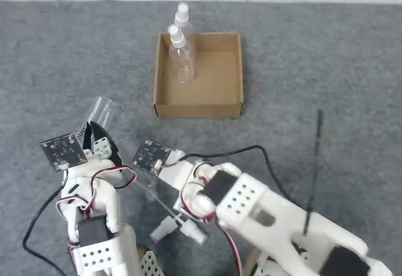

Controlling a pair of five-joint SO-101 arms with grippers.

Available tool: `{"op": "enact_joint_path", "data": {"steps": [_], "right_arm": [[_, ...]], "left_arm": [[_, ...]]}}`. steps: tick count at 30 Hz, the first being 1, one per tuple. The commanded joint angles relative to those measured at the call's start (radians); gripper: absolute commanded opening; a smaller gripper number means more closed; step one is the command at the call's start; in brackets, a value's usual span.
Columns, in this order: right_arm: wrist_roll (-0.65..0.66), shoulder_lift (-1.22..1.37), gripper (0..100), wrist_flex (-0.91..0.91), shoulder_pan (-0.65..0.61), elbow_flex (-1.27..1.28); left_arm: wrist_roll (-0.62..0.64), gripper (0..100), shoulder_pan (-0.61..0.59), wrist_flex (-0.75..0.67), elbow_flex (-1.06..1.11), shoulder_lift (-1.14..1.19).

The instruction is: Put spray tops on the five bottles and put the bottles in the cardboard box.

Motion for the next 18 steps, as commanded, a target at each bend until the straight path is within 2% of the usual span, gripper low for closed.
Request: {"op": "enact_joint_path", "data": {"steps": [1, 18], "right_arm": [[0.023, 0.099, 29.2, -0.025, 0.059, -0.061], [0.058, 0.196, 29.2, -0.024, 0.073, -0.120]], "left_arm": [[-0.008, 1, -0.002, -0.029, -0.016, -0.017], [-0.009, 1, 0.000, -0.029, -0.015, -0.017]]}}
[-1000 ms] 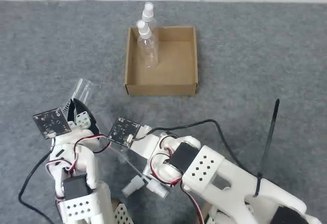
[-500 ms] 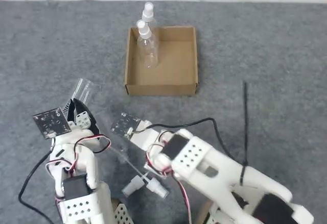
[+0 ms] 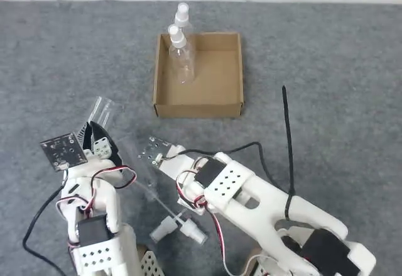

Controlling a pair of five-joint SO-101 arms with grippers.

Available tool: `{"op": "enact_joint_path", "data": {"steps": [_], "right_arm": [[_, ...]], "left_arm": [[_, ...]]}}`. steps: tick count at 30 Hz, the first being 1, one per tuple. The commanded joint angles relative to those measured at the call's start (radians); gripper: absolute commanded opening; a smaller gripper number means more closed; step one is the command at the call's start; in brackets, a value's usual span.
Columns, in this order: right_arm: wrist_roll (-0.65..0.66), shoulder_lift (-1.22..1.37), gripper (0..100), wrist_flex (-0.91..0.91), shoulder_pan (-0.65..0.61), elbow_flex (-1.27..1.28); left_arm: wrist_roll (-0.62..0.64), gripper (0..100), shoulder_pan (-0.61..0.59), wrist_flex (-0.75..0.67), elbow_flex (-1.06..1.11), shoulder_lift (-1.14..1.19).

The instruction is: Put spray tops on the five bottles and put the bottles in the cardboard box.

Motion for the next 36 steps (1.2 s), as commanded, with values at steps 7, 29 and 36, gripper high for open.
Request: {"op": "enact_joint_path", "data": {"steps": [7, 29, 36], "right_arm": [[0.021, -0.005, 29.2, 0.058, 0.010, -0.107], [0.021, 0.156, 29.0, 0.139, 0.008, -0.233], [0.020, 0.156, 19.5, 0.134, 0.008, -0.232]], "left_arm": [[-0.009, 1, 0.000, -0.029, -0.015, -0.017], [-0.009, 1, 0.000, -0.029, -0.013, -0.017], [-0.009, 1, 0.000, -0.029, -0.013, -0.017]]}}
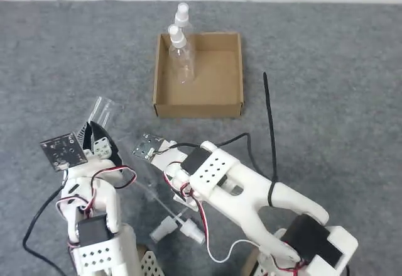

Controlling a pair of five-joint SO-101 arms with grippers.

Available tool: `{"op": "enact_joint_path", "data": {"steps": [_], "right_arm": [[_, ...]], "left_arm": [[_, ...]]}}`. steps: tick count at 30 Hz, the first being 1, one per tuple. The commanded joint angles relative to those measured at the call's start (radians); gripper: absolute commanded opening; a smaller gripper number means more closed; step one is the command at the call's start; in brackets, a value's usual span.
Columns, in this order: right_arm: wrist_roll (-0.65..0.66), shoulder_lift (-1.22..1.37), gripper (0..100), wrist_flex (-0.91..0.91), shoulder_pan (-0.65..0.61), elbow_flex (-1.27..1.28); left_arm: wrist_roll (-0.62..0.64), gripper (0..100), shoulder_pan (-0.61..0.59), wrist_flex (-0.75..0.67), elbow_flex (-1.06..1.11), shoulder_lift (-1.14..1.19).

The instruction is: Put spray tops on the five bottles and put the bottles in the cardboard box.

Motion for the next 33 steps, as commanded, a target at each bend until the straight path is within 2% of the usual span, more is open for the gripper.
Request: {"op": "enact_joint_path", "data": {"steps": [1, 6, 12, 26, 33], "right_arm": [[0.017, -0.016, 19.1, 0.007, 0.008, -0.055], [0.017, -0.016, 18.5, 0.018, 0.012, -0.054], [0.017, -0.035, 10.0, 0.051, 0.012, -0.057], [0.006, -0.222, 9.6, 0.217, 0.016, -0.055], [0.006, -0.262, 9.6, 0.222, 0.119, -0.054]], "left_arm": [[-0.009, 1, 0.000, -0.029, -0.013, -0.017], [-0.009, 1, 0.000, -0.029, -0.013, -0.017], [-0.009, 1, 0.000, -0.029, -0.013, -0.017], [-0.009, 1, -0.005, -0.032, -0.013, -0.017], [-0.009, 1, -0.005, -0.029, -0.018, -0.017]]}}
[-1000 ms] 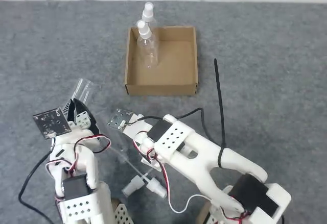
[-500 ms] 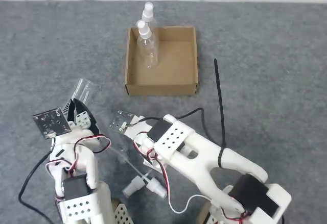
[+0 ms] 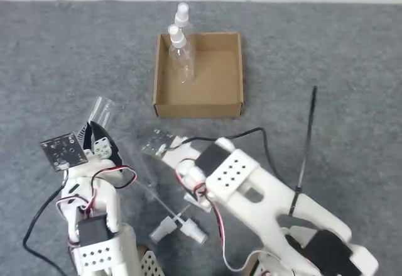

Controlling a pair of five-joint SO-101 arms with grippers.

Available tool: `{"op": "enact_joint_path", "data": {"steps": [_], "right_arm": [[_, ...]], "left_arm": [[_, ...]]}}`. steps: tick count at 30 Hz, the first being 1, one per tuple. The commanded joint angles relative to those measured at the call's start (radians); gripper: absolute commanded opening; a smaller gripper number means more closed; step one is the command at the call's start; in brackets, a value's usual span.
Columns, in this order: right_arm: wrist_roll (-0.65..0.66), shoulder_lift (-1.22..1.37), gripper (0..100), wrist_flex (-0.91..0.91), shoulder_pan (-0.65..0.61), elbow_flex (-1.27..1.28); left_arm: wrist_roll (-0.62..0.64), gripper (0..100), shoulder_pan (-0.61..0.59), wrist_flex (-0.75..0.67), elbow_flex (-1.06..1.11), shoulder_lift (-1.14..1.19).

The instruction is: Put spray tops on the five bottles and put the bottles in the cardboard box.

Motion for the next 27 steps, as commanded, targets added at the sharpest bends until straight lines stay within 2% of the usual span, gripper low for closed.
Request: {"op": "enact_joint_path", "data": {"steps": [1, 7, 13, 21, 27], "right_arm": [[0.002, -0.067, 9.6, 0.005, 0.077, -0.054], [-0.009, -0.067, 9.6, -0.001, 0.090, -0.054], [-0.068, -0.062, 9.6, -0.015, 0.090, -0.054], [-0.068, -0.059, 9.6, -0.068, 0.090, -0.020], [-0.068, -0.058, 9.6, -0.087, 0.090, -0.008]], "left_arm": [[-0.009, 1, -0.005, -0.029, -0.018, -0.017], [-0.005, 1, -0.005, -0.015, -0.025, -0.017], [-0.009, 1, -0.005, 0.199, -0.133, -0.017], [-0.012, 1, 0.000, 0.244, -0.153, -0.012], [-0.057, 1, 0.000, 0.330, -0.193, -0.011]]}}
